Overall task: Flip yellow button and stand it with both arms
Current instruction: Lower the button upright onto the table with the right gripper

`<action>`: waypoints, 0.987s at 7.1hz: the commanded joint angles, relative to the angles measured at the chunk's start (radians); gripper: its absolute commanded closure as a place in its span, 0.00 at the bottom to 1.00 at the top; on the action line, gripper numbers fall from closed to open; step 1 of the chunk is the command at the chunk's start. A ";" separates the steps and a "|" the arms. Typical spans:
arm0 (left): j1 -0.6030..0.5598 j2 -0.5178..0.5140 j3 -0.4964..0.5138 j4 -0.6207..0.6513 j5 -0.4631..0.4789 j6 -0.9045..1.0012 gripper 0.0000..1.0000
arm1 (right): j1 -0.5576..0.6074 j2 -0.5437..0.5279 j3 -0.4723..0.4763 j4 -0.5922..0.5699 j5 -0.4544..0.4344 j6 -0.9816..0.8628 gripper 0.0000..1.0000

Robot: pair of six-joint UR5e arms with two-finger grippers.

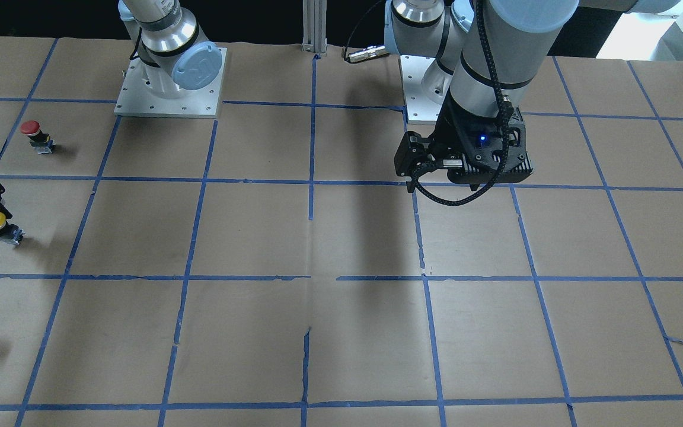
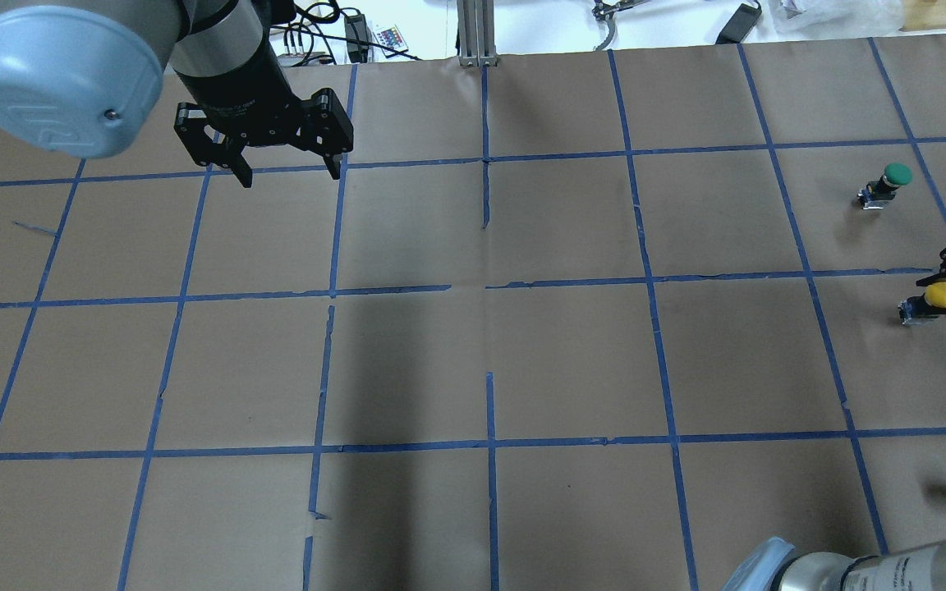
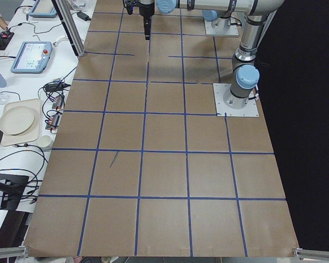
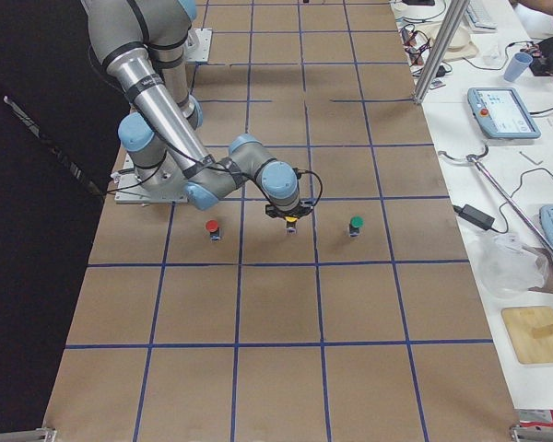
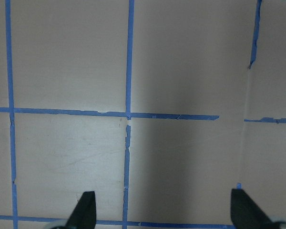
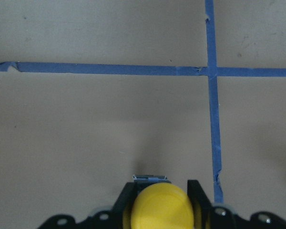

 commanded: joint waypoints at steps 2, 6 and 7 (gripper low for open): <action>0.002 -0.001 0.001 0.000 0.006 0.001 0.00 | 0.000 0.009 0.000 0.007 0.001 0.002 0.20; 0.002 0.002 0.002 0.000 -0.001 0.001 0.00 | 0.000 -0.025 -0.006 0.010 -0.033 0.319 0.01; 0.002 0.002 0.002 0.000 -0.003 0.001 0.00 | 0.000 -0.089 -0.004 0.015 -0.044 0.356 0.01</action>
